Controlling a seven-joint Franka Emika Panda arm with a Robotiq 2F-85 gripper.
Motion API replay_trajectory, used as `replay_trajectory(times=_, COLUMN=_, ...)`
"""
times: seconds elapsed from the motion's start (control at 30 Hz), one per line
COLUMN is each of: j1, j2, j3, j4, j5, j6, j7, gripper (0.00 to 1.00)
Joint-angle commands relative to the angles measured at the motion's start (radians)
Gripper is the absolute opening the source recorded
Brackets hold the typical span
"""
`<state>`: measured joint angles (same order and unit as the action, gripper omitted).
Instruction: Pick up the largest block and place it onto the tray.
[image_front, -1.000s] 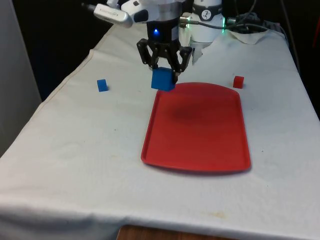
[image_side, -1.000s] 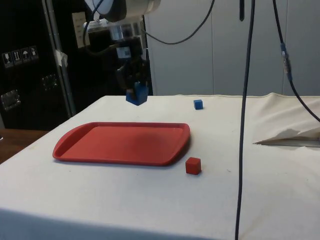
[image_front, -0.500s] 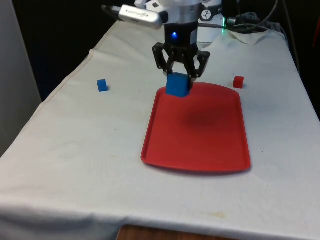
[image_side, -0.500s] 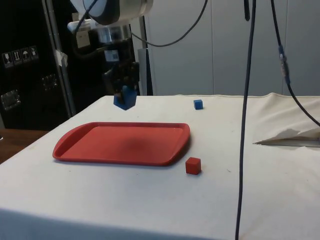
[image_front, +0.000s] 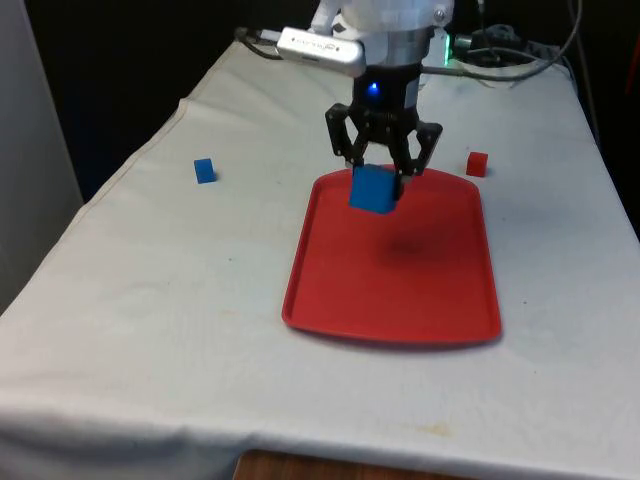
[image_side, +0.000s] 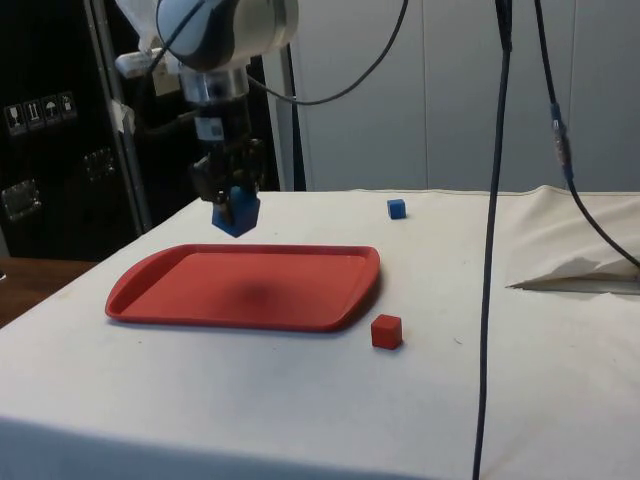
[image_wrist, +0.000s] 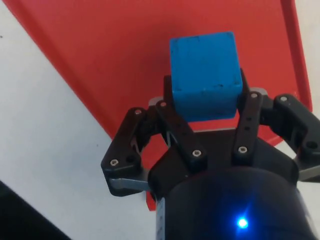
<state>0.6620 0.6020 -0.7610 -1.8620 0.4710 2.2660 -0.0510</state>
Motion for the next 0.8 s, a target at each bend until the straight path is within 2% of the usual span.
replay_trajectory(times=0.0, j1=-0.004, j2=0.006, j3=0.009, j4=-0.004, j5=0.014, j6=0.023, j7=-0.005, gripper=0.00)
replay_trajectory(times=0.13, j1=-0.011, j2=0.034, j3=0.025, j4=-0.008, j5=0.034, j6=0.060, j7=-0.011, gripper=0.00)
replay_trajectory(times=0.17, j1=-0.007, j2=0.037, j3=0.018, j4=-0.003, j5=0.022, j6=0.045, j7=-0.003, gripper=0.00)
replay_trajectory(times=0.23, j1=-0.013, j2=0.049, j3=0.032, j4=-0.008, j5=0.045, j6=0.079, j7=-0.013, gripper=0.00)
replay_trajectory(times=0.4, j1=-0.015, j2=0.072, j3=0.047, j4=-0.009, j5=0.063, j6=0.111, j7=-0.013, gripper=0.00)
replay_trajectory(times=0.43, j1=-0.012, j2=0.077, j3=0.040, j4=-0.006, j5=0.053, j6=0.098, j7=-0.005, gripper=0.00)
replay_trajectory(times=0.53, j1=-0.018, j2=0.085, j3=0.061, j4=-0.006, j5=0.078, j6=0.126, j7=-0.012, gripper=0.00)
replay_trajectory(times=0.73, j1=-0.025, j2=0.112, j3=0.085, j4=0.009, j5=0.093, j6=0.137, j7=-0.005, gripper=0.00)
replay_trajectory(times=0.77, j1=-0.019, j2=0.108, j3=0.076, j4=0.004, j5=0.082, j6=0.130, j7=-0.002, gripper=0.00)
